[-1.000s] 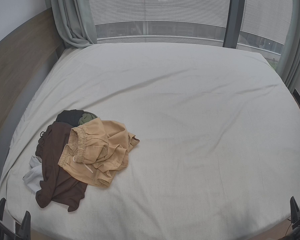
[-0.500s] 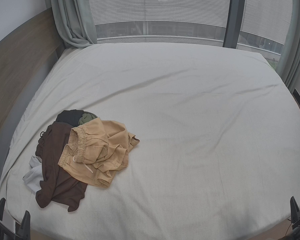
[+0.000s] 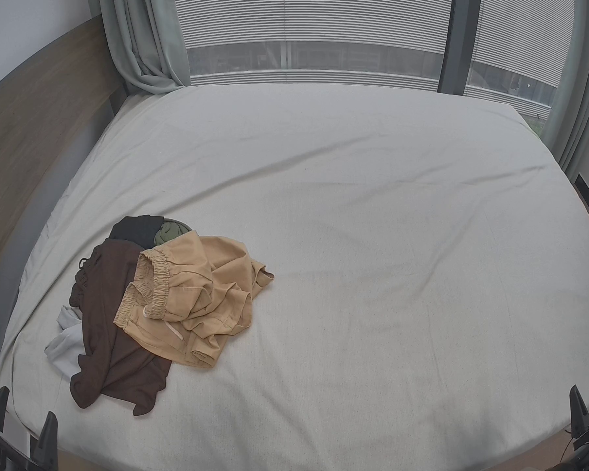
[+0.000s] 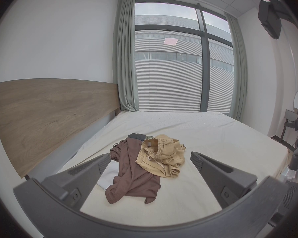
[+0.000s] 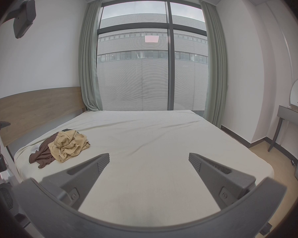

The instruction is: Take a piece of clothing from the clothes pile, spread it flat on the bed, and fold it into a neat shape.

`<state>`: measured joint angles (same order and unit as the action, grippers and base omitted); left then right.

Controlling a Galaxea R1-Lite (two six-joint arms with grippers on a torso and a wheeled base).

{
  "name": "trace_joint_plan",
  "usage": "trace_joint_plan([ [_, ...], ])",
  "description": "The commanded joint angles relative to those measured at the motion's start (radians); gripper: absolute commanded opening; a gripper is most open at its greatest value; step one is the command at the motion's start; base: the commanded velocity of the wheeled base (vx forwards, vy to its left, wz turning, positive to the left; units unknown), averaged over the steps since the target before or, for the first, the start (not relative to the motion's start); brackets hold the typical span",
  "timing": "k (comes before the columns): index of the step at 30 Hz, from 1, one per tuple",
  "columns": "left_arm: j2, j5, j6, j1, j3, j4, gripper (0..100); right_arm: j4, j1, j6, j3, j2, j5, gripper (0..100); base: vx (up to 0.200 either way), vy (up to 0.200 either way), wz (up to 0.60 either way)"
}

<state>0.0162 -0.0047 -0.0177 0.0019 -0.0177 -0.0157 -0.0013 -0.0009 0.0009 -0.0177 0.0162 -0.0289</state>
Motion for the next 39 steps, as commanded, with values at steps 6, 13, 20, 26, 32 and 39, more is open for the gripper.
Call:
trace_joint_plan([
  [6, 0.076, -0.012, -0.005, -0.003, -0.119, -0.032, 100, 0.000, -0.001, 0.001, 0.018, -0.016, 0.000, 100, 0.000, 0.000, 0.00],
  [13, 0.173, -0.047, -0.145, -0.100, -0.120, -0.016, 100, 0.000, 0.001, 0.001, 0.018, -0.016, 0.000, 100, 0.000, 0.000, 0.00],
  [20, 0.312, -0.112, -0.200, -0.106, -0.192, -0.020, 100, 0.000, 0.001, -0.001, 0.018, -0.016, 0.001, 100, 0.000, 0.000, 0.00],
  [26, 0.415, -0.113, -0.200, -0.108, -0.235, -0.026, 100, 0.000, 0.001, -0.001, 0.018, -0.016, 0.001, 100, 0.000, 0.000, 0.00],
  [32, 0.524, -0.155, -0.202, -0.109, -0.315, -0.032, 100, 0.000, 0.001, -0.001, 0.018, -0.016, 0.001, 100, 0.000, 0.000, 0.00],
  [39, 0.728, -0.205, -0.197, -0.112, -0.383, -0.075, 100, 0.000, 0.001, -0.001, 0.018, -0.016, 0.001, 100, 0.000, 0.000, 0.00],
])
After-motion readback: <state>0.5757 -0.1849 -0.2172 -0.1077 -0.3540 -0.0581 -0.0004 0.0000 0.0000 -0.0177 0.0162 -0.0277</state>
